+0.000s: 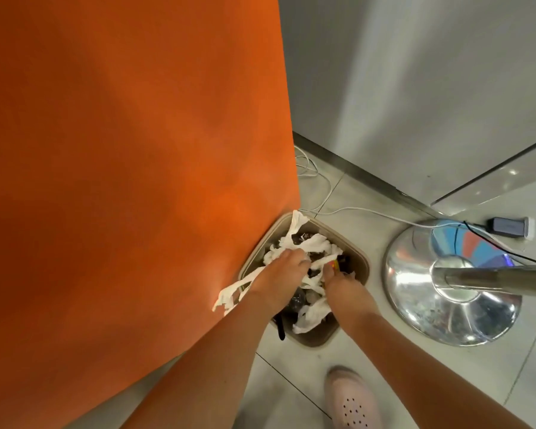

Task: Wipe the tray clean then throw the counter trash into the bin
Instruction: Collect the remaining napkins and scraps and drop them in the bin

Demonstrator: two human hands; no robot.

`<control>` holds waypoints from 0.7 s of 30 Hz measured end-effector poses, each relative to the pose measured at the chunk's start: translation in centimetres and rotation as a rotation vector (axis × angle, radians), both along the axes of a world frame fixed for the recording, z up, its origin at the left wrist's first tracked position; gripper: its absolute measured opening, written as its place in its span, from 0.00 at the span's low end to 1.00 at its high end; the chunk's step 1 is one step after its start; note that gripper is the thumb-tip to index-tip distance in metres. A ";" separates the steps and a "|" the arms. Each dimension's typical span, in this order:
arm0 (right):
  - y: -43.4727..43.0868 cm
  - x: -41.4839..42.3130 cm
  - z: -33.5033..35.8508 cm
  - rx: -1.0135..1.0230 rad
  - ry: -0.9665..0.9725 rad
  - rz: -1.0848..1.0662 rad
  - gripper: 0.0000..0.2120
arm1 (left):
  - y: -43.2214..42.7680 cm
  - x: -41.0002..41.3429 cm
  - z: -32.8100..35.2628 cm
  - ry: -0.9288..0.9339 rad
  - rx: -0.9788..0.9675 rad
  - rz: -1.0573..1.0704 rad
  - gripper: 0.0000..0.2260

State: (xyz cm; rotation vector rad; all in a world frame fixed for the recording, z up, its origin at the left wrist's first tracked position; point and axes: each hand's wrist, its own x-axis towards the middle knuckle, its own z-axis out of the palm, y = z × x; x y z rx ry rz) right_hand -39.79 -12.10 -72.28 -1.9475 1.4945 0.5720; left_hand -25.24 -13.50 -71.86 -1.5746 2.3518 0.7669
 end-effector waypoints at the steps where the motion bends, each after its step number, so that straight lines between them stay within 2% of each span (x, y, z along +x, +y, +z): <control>1: -0.4 -0.2 -0.1 -0.014 0.013 0.010 0.22 | 0.0 -0.4 -0.1 0.063 0.013 0.016 0.22; 2: -0.9 -0.3 -0.2 -0.023 0.025 0.013 0.19 | 0.1 -0.9 -0.2 0.146 0.017 0.104 0.20; 4: -1.2 -0.1 -0.5 -0.044 0.063 0.027 0.17 | 0.4 -1.5 -0.3 0.353 -0.044 0.438 0.16; 6: -1.3 0.4 -1.2 -0.059 0.093 0.042 0.21 | 0.4 -2.0 0.1 0.553 -0.169 0.824 0.16; 8: -1.3 0.9 -1.5 -0.014 0.086 0.007 0.27 | -0.5 -2.5 1.4 0.696 -0.230 1.074 0.17; 10: -1.2 1.4 -1.5 0.007 0.061 -0.060 0.29 | -1.5 -3.0 3.2 0.778 -0.214 1.145 0.17; 14: -1.1 2.0 -1.3 -0.001 0.000 -0.182 0.20 | -2.3 -3.7 7.2 0.902 -0.236 1.150 0.21; 18: -0.8 1.8 -0.9 -0.013 -0.030 -0.188 0.19 | -1.8 -4.7 12.0 1.079 -0.314 1.106 0.20; 21: -0.9 1.5 -0.7 -0.001 -0.032 -0.195 0.20 | -1.3 -4.5 13.3 1.269 -0.363 1.148 0.19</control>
